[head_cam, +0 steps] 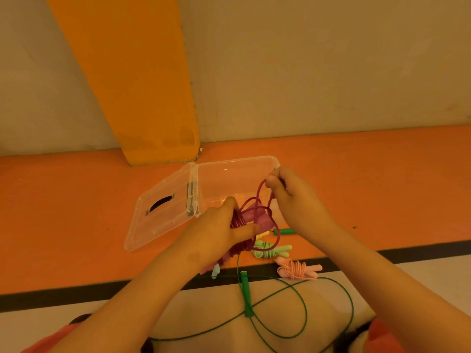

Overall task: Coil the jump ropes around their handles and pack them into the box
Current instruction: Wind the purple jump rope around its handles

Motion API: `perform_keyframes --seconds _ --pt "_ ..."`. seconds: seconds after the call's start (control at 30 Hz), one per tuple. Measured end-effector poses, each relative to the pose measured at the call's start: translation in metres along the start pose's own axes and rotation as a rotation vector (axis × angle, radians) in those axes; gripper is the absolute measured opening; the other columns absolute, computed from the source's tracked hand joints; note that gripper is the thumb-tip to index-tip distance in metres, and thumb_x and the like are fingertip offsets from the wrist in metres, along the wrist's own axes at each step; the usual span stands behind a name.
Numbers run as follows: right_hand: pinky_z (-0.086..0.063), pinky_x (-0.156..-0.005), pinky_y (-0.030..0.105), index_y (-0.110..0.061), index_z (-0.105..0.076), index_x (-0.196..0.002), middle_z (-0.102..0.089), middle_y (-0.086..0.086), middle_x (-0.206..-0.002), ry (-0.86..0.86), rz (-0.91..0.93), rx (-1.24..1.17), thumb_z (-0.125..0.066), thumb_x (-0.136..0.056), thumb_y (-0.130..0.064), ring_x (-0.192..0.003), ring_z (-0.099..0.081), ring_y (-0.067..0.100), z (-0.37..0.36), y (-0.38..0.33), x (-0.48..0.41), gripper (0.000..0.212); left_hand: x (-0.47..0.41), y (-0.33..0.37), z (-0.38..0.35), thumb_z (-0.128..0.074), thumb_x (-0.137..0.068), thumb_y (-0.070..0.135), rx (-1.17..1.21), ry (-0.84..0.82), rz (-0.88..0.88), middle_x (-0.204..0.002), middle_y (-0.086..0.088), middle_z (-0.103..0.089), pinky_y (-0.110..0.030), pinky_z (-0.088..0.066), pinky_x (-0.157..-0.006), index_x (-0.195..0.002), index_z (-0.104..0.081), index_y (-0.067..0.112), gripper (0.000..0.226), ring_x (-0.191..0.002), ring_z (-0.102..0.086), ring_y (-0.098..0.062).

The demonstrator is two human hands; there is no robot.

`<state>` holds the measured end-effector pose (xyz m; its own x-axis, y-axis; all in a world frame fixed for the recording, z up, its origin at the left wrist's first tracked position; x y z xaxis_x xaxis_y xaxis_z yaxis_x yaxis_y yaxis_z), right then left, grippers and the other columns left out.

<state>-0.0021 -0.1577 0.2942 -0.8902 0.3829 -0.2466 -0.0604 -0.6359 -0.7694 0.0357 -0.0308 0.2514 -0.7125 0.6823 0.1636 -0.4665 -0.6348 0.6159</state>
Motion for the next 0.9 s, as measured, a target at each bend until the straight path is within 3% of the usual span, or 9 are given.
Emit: perform_keyframes --seconds 0.17,0.27,0.33,0.4,0.5,0.6,0.73,0.83,0.9 --pt "-0.046 -0.068 0.035 -0.024 -0.051 -0.074 -0.054 -0.003 -0.065 -0.023 -0.124 -0.125 -0.046 -0.099 -0.017 -0.061 -0.053 0.013 0.0 0.011 0.0 0.026 0.001 -0.005 -0.007 -0.061 -0.084 0.054 0.003 -0.054 0.002 -0.074 0.002 -0.057 -0.025 -0.039 -0.056 -0.105 -0.047 0.019 0.043 -0.062 -0.051 -0.01" --pt "-0.053 -0.083 0.047 -0.016 -0.056 -0.091 -0.061 0.0 -0.078 -0.127 -0.27 -0.212 -0.051 -0.096 -0.024 -0.07 -0.063 0.015 -0.011 0.029 0.005 0.011 0.001 -0.013 -0.006 -0.063 -0.086 0.047 0.128 -0.015 0.048 -0.077 -0.001 -0.063 -0.029 -0.045 -0.056 -0.105 -0.048 0.016 0.039 -0.063 -0.059 -0.015" --pt "-0.055 -0.084 0.044 -0.015 -0.052 -0.107 -0.063 0.002 -0.094 -0.191 -0.367 -0.213 -0.053 -0.095 -0.032 -0.081 -0.066 0.017 -0.02 0.038 0.014 0.022 -0.001 -0.02 0.0 -0.062 -0.089 0.039 0.37 0.058 0.117 -0.081 -0.006 -0.068 -0.032 -0.051 -0.054 -0.105 -0.048 0.013 0.034 -0.059 -0.065 -0.019" --pt "-0.058 -0.07 0.033 -0.012 -0.05 -0.109 -0.063 0.008 -0.097 -0.236 -0.415 -0.259 -0.054 -0.096 -0.029 -0.075 -0.066 0.016 -0.029 0.039 0.022 0.022 -0.004 -0.027 0.013 -0.062 -0.09 0.037 0.478 0.163 0.149 -0.087 -0.008 -0.067 -0.041 -0.057 -0.061 -0.098 -0.049 0.016 0.026 -0.061 -0.067 -0.023" --pt "-0.056 -0.056 0.023 -0.006 -0.053 -0.1 -0.064 0.013 -0.087 -0.197 -0.365 -0.353 -0.056 -0.094 -0.011 -0.062 -0.065 0.014 -0.028 0.028 0.023 0.008 -0.005 -0.036 0.027 -0.064 -0.088 0.041 0.5 0.274 0.177 -0.084 -0.008 -0.068 -0.051 -0.058 -0.067 -0.09 -0.047 0.021 0.026 -0.063 -0.069 -0.028" --pt "-0.057 -0.058 0.025 -0.004 -0.058 -0.095 -0.065 0.017 -0.083 -0.127 -0.278 -0.407 -0.059 -0.091 -0.004 -0.062 -0.066 0.017 -0.023 0.019 0.019 0.005 -0.004 -0.032 0.026 -0.065 -0.086 0.042 0.484 0.275 0.165 -0.085 -0.009 -0.069 -0.055 -0.056 -0.07 -0.092 -0.049 0.021 0.027 -0.068 -0.068 -0.03" --pt "-0.054 -0.055 0.023 -0.009 -0.062 -0.087 -0.065 0.01 -0.071 -0.043 -0.163 -0.415 -0.066 -0.086 -0.005 -0.057 -0.063 0.013 -0.018 0.008 0.02 0.005 -0.004 -0.025 0.02 -0.064 -0.088 0.039 0.52 0.256 0.149 -0.084 -0.005 -0.065 -0.047 -0.058 -0.061 -0.102 -0.049 0.014 0.033 -0.06 -0.068 -0.028" --pt "-0.05 -0.054 0.019 -0.018 -0.065 -0.078 -0.062 0.0 -0.064 -0.051 -0.094 -0.403 -0.07 -0.083 -0.007 -0.054 -0.06 0.008 -0.021 -0.001 0.022 0.013 -0.003 -0.021 0.019 -0.057 -0.09 0.042 0.44 0.288 0.099 -0.087 -0.001 -0.064 -0.033 -0.057 -0.062 -0.107 -0.049 0.015 0.033 -0.067 -0.067 -0.014" --pt "-0.048 -0.052 0.017 -0.019 -0.066 -0.077 -0.061 0.0 -0.063 -0.043 -0.086 -0.413 -0.07 -0.083 -0.007 -0.053 -0.058 0.007 -0.021 -0.002 0.021 0.014 -0.001 -0.017 0.017 -0.049 -0.092 0.046 0.391 0.291 0.07 -0.086 0.0 -0.065 -0.032 -0.055 -0.067 -0.107 -0.049 0.015 0.034 -0.073 -0.065 -0.01"
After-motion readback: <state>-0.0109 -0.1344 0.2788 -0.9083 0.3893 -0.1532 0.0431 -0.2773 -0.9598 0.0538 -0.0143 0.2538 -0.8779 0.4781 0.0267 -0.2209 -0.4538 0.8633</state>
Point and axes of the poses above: each hand's wrist, its own x-axis away from the middle knuckle, its own z-axis out of the back of the hand, y = z × x, the point moved 9 cm from there along -x, towards the middle knuckle
